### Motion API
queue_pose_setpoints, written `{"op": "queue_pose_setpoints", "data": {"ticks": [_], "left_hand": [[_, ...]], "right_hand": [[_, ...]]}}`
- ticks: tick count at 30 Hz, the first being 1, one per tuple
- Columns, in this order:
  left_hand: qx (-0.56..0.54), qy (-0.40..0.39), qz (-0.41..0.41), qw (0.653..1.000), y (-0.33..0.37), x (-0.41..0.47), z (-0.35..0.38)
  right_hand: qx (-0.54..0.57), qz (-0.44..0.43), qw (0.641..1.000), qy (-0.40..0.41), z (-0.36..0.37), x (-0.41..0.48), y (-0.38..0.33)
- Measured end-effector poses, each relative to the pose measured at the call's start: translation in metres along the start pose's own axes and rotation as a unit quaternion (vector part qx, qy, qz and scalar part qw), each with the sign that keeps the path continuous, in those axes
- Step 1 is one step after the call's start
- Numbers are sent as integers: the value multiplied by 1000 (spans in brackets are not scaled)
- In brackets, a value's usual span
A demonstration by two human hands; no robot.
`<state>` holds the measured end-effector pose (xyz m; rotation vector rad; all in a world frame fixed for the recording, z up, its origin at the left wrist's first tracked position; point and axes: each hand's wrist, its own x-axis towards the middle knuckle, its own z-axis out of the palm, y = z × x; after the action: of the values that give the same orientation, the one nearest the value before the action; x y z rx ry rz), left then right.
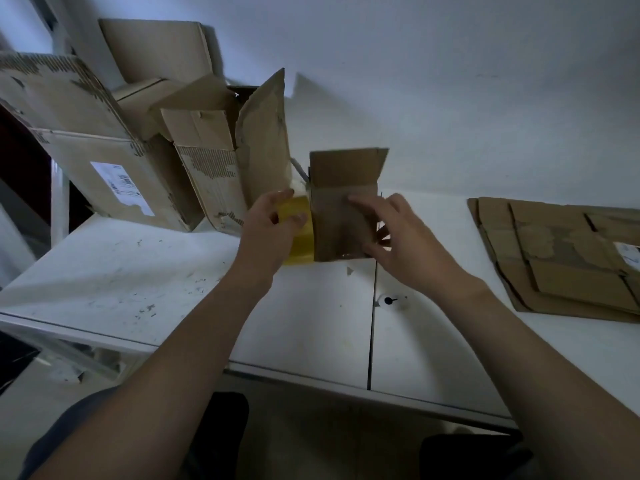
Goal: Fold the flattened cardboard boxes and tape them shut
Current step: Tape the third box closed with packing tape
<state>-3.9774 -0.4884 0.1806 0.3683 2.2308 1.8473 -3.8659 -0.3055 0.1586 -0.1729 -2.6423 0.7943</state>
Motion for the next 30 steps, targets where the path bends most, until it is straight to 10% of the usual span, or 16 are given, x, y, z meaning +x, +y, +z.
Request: {"op": "queue_pose_setpoints", "data": {"ticks": [12, 30], "left_hand": [[160, -32, -108, 981, -27, 19, -35], [168, -66, -76, 981, -35, 23, -68]], "right_hand": [[-152, -4, 983, -100, 40, 11, 13], [-28, 126, 985, -117, 88, 101, 17]]}}
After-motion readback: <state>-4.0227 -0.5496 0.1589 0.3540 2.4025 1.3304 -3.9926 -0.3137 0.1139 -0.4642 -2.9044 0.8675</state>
